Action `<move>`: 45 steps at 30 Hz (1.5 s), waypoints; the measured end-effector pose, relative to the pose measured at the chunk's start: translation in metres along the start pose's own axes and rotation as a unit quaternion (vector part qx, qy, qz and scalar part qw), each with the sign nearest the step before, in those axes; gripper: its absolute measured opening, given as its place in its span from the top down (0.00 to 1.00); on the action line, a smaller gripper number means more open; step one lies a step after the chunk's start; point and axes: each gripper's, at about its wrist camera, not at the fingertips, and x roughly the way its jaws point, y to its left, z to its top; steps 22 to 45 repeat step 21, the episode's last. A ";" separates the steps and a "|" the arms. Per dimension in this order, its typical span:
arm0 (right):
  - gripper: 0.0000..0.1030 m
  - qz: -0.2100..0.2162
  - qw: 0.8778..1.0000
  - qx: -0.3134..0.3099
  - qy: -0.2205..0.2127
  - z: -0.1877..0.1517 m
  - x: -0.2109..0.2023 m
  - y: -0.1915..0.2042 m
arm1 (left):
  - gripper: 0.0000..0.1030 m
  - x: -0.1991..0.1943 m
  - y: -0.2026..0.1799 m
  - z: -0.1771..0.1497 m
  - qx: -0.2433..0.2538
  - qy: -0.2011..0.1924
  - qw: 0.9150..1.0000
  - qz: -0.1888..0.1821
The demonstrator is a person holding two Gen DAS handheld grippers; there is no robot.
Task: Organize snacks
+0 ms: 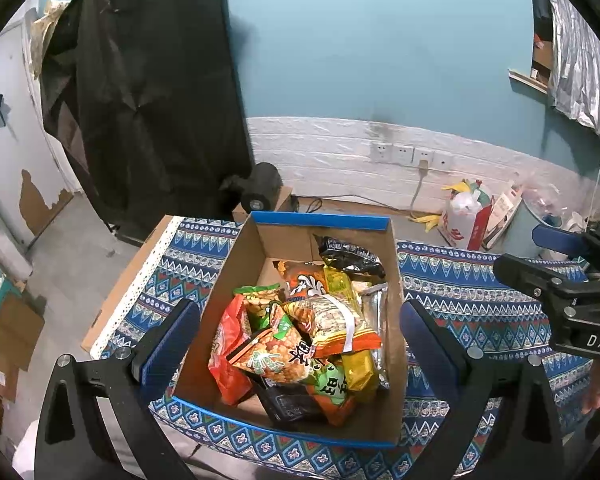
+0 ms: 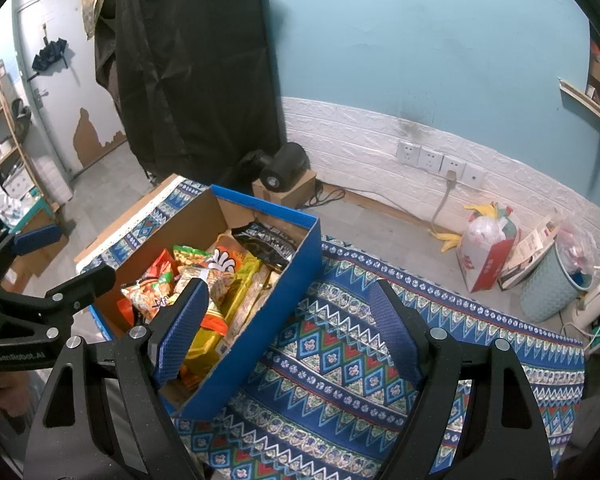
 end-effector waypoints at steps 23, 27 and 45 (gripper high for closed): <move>0.21 -0.001 1.000 -0.003 0.002 -0.001 0.001 -0.003 | 0.02 0.001 0.001 -0.003 -0.013 0.010 1.000 -0.011; 0.21 -0.001 1.000 -0.003 0.002 -0.001 0.001 -0.003 | 0.02 0.001 0.001 -0.003 -0.013 0.010 1.000 -0.011; 0.21 -0.001 1.000 -0.003 0.002 -0.001 0.001 -0.003 | 0.02 0.001 0.001 -0.003 -0.013 0.010 1.000 -0.011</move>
